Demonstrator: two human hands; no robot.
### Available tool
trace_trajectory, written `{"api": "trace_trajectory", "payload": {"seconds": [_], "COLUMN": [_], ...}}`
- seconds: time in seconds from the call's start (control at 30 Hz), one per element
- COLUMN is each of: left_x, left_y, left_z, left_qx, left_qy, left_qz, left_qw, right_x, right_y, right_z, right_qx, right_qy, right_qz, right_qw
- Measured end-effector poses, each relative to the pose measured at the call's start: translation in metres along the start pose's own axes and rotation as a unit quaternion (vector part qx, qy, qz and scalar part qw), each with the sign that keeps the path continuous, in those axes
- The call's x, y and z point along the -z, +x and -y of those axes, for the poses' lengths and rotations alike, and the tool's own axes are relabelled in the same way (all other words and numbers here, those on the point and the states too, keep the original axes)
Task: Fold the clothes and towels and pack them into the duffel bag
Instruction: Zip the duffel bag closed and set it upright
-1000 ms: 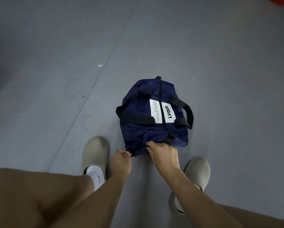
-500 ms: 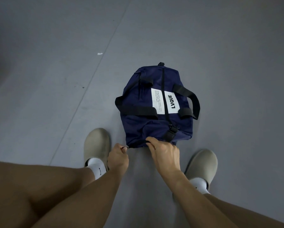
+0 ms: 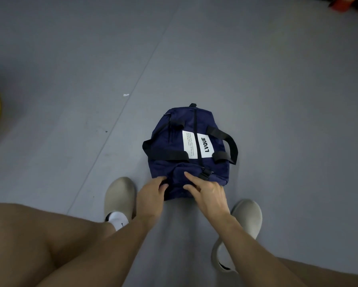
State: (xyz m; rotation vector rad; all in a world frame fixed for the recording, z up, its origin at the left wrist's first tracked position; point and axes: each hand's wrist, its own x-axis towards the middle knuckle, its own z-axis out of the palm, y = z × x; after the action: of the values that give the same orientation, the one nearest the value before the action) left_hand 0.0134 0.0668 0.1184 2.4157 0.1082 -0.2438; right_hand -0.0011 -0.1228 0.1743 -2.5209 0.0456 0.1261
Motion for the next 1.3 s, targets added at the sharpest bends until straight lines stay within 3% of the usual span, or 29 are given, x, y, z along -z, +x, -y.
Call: {"api": "trace_trajectory", "payload": {"seconds": [0.1,0.2,0.3,0.43,0.53,0.73,1.1,1.2,1.3], "left_x": [0.007,0.004,-0.011,-0.039,-0.049,-0.047,-0.063,-0.067,-0.060], "left_y": [0.005,0.011,0.006,-0.001,0.001,0.004,0.014,0.006,0.009], "left_z": [-0.048,-0.091,-0.130,-0.149,-0.141,-0.110,-0.078,-0.072,-0.056], "left_qx": [-0.080,-0.140,-0.143,-0.083,-0.091,-0.192,-0.208,-0.242,-0.292], "left_qy": [-0.019,0.000,0.076,0.174,0.182,0.171,0.157,0.182,0.170], "left_qz": [-0.065,-0.074,-0.006,0.113,0.071,-0.022,0.023,-0.009,-0.059], "left_qw": [0.995,0.987,0.987,0.975,0.976,0.966,0.965,0.953,0.939], "right_x": [0.028,0.050,0.067,0.077,0.076,0.070,-0.007,-0.017,-0.009], "right_y": [0.003,0.007,0.008,0.009,0.018,0.114,0.366,0.383,0.372], "right_z": [-0.011,-0.030,-0.055,-0.085,-0.099,-0.116,-0.107,-0.115,-0.124], "right_qx": [-0.001,-0.014,-0.027,-0.030,-0.018,-0.001,-0.006,-0.037,-0.054], "right_qy": [0.006,-0.014,-0.054,-0.111,-0.127,-0.136,-0.069,-0.035,-0.049], "right_qz": [-0.031,-0.077,-0.050,-0.004,0.010,0.071,0.115,0.149,0.116], "right_qw": [0.999,0.997,0.997,0.993,0.992,0.988,0.991,0.987,0.991]}}
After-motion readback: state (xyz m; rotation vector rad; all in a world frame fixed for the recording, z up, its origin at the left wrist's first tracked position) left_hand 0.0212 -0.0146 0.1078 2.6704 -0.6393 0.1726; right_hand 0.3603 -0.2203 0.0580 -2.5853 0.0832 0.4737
